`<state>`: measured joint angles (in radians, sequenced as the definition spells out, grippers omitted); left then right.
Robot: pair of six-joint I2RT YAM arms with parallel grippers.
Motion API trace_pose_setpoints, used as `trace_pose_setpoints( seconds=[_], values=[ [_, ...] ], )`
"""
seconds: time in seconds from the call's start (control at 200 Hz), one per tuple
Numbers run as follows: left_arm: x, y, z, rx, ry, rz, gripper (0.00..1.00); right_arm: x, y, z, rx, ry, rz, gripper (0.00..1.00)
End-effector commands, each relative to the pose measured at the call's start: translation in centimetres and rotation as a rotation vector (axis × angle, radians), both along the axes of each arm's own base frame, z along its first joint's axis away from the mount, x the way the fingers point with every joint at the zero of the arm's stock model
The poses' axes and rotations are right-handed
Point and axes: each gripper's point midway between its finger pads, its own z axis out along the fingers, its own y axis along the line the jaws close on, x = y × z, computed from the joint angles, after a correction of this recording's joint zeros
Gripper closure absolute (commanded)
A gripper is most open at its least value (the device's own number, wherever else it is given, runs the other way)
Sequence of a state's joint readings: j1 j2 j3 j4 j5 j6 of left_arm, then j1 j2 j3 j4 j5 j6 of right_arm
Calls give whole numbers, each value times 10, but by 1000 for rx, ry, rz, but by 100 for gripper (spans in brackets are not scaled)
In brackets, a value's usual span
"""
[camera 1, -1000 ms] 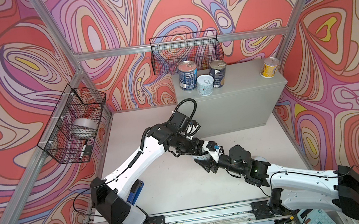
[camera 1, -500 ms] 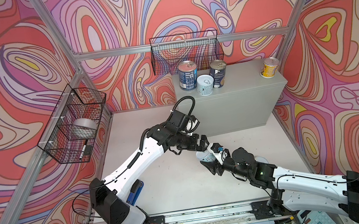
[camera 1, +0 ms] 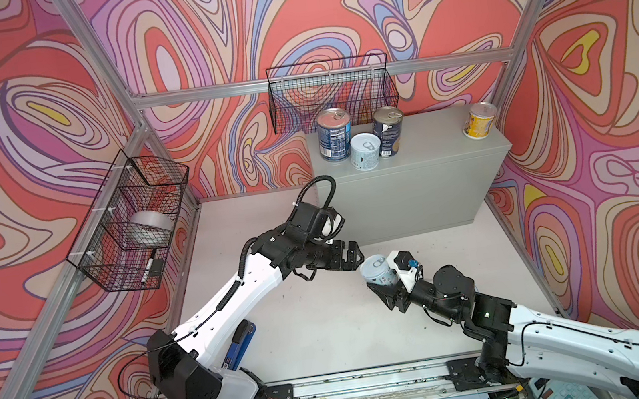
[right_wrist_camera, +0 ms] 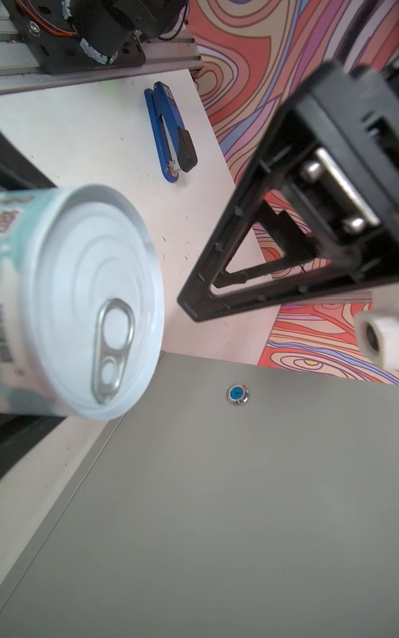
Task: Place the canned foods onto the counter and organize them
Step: 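Carry the brown-print can with the right gripper up over the cabinet top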
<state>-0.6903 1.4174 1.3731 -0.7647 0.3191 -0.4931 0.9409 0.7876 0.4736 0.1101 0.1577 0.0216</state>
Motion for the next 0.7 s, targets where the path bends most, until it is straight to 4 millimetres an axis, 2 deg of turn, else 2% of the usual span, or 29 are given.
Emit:
trace_pose_setpoints(
  seconds=[0.0,0.115,0.25,0.511,0.541,0.616,0.691],
  values=[
    [11,13,18,-31,-114,76,0,18,-21,37,49,-49,-160,39],
    [21,27,32,-88,-266,161,0,33,-42,69,77,-84,-309,39],
    [24,33,36,-149,-366,201,0,34,-42,118,122,-106,-316,39],
    [20,33,11,-108,-403,132,0,52,-49,185,130,-220,-425,37],
    [21,30,14,-127,-430,120,0,57,-51,191,118,-232,-441,36],
    [20,31,7,-127,-449,109,0,74,-65,207,93,-235,-499,36],
    [21,36,2,-117,-468,131,0,92,-88,219,105,-212,-568,38]
  ],
)
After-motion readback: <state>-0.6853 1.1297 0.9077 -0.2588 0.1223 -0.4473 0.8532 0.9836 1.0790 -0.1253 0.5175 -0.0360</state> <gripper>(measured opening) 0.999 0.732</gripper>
